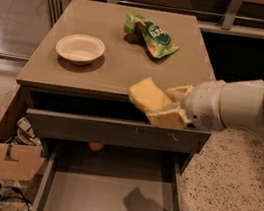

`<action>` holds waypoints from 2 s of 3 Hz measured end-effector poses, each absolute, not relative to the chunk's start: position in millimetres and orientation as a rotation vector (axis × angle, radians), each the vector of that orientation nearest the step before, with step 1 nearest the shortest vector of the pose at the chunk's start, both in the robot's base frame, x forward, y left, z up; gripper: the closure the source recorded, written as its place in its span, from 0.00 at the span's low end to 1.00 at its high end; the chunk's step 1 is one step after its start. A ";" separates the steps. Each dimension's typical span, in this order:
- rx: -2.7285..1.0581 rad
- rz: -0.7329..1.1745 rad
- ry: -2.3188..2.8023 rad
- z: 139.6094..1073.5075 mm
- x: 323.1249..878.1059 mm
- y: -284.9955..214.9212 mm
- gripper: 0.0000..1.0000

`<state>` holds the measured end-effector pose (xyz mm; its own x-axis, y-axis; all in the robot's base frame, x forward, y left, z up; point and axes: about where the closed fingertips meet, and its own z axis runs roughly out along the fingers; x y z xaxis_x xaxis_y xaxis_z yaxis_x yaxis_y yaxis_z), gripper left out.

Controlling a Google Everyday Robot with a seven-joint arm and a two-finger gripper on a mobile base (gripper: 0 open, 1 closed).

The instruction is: Place sponge into middle drawer

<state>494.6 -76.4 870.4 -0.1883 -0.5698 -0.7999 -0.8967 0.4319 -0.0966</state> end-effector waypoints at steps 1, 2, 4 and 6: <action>-1.197 0.537 1.912 832.4 436.4 -112.2 1.00; -1.198 0.537 1.910 833.0 437.9 -109.2 1.00; -1.151 0.575 2.111 720.2 432.5 -96.0 1.00; -1.146 0.596 2.188 597.2 432.2 -75.9 1.00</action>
Offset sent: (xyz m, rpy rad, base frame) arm -0.0494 -0.0275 -0.0336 0.0248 0.0340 -0.0183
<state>432.2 -75.9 597.2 -0.4534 -0.5762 -0.6800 -0.8415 0.5282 0.1135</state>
